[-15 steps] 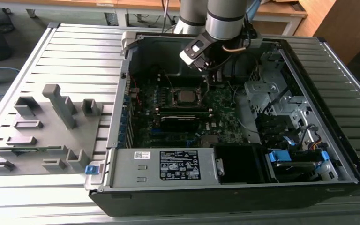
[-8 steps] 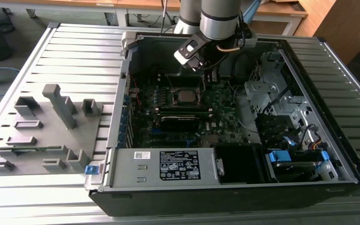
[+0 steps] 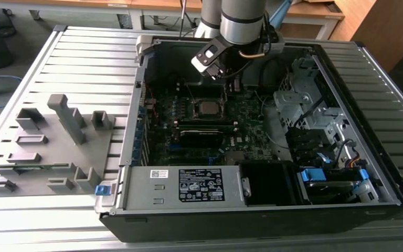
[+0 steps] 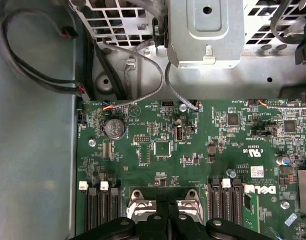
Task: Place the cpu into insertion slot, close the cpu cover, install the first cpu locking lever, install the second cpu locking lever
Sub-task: 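Close the cpu cover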
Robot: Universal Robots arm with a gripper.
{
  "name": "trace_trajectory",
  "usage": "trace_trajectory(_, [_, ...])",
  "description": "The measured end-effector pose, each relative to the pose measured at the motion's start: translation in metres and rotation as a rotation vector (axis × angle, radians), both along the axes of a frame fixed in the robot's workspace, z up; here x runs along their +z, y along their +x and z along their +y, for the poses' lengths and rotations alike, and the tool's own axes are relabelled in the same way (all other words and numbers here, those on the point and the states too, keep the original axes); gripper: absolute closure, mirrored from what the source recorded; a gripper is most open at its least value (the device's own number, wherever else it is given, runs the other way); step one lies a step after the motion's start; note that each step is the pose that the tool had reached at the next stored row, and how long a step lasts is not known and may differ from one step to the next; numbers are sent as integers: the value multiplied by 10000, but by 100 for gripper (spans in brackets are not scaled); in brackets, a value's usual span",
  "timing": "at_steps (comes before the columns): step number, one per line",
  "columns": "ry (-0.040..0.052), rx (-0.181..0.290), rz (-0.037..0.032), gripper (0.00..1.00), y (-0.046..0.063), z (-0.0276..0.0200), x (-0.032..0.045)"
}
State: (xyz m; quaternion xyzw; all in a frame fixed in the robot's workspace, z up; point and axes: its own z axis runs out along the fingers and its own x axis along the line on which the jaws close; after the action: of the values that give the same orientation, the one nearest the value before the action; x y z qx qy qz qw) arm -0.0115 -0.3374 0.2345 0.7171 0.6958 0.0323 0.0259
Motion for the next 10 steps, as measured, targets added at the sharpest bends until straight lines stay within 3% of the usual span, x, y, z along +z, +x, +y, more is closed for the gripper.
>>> trace_trajectory(10, [1, 0, 0, 89, -8, 0, 0])
